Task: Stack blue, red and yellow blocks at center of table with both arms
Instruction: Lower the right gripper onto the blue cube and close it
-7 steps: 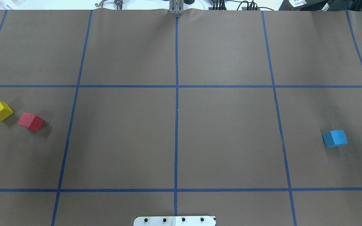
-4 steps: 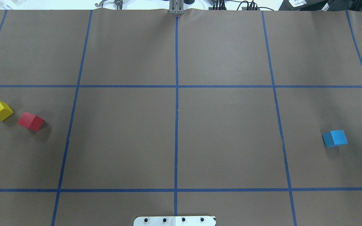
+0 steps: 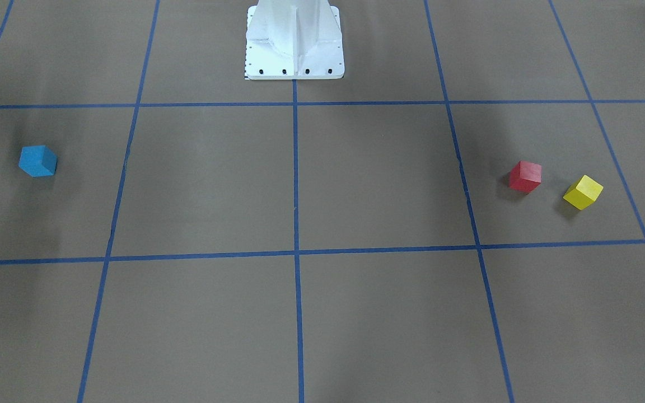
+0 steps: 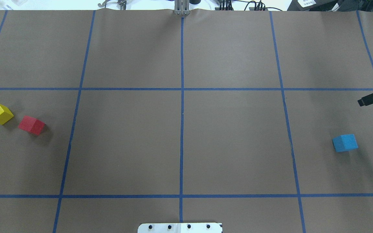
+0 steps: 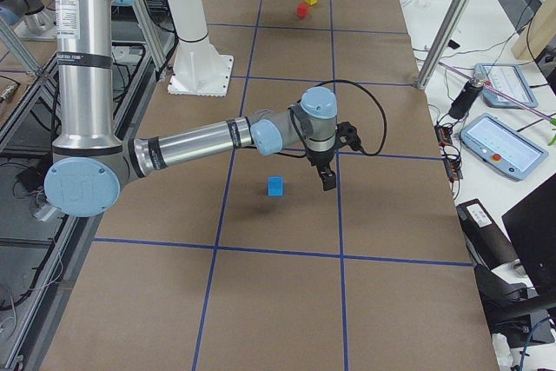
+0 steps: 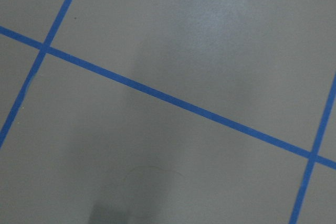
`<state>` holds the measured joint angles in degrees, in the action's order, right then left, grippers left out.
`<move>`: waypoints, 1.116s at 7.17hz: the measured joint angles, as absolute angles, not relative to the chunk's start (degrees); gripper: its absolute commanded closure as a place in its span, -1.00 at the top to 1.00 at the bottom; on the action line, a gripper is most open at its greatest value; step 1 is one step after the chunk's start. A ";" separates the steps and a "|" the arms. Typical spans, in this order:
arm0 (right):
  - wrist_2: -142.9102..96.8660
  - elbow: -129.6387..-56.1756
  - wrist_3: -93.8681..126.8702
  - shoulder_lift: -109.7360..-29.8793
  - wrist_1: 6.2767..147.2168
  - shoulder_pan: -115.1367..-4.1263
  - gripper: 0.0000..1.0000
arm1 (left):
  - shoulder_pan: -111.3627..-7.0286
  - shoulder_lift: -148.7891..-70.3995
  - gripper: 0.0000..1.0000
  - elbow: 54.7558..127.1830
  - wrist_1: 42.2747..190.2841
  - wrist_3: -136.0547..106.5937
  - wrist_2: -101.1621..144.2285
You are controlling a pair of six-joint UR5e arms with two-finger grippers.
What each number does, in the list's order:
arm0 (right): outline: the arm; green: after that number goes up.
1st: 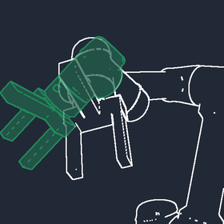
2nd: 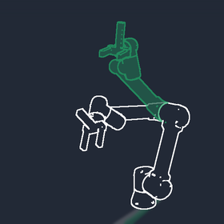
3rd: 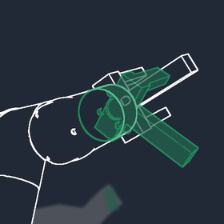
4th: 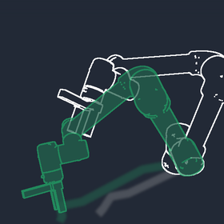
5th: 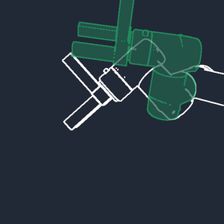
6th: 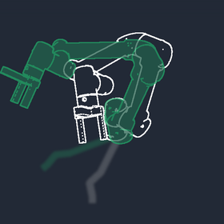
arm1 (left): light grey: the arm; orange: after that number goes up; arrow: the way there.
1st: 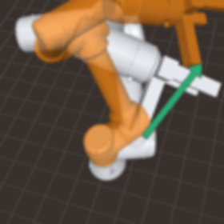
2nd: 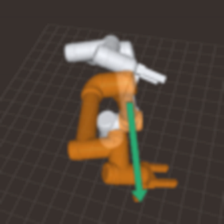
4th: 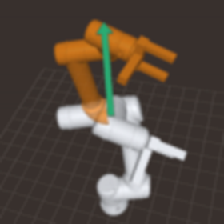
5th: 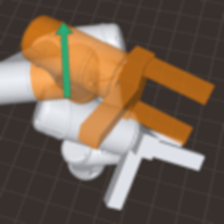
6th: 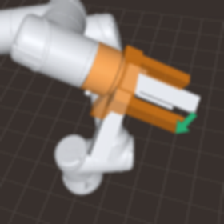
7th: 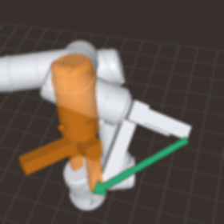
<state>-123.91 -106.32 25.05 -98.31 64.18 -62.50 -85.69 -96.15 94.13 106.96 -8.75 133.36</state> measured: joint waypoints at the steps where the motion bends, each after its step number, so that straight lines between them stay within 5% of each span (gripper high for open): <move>1: -121.05 -106.26 32.89 -101.76 56.89 -57.27 0.99 | -85.69 -96.19 1.00 94.14 108.21 -10.18 133.34; 6: -112.15 -101.72 45.95 -106.19 44.92 -45.46 0.99 | -85.69 -96.24 1.00 94.63 109.24 -11.32 133.33; 8: -110.41 -100.11 46.02 -106.00 44.37 -43.89 -0.99 | -85.72 -96.16 1.00 94.70 109.51 -11.34 133.37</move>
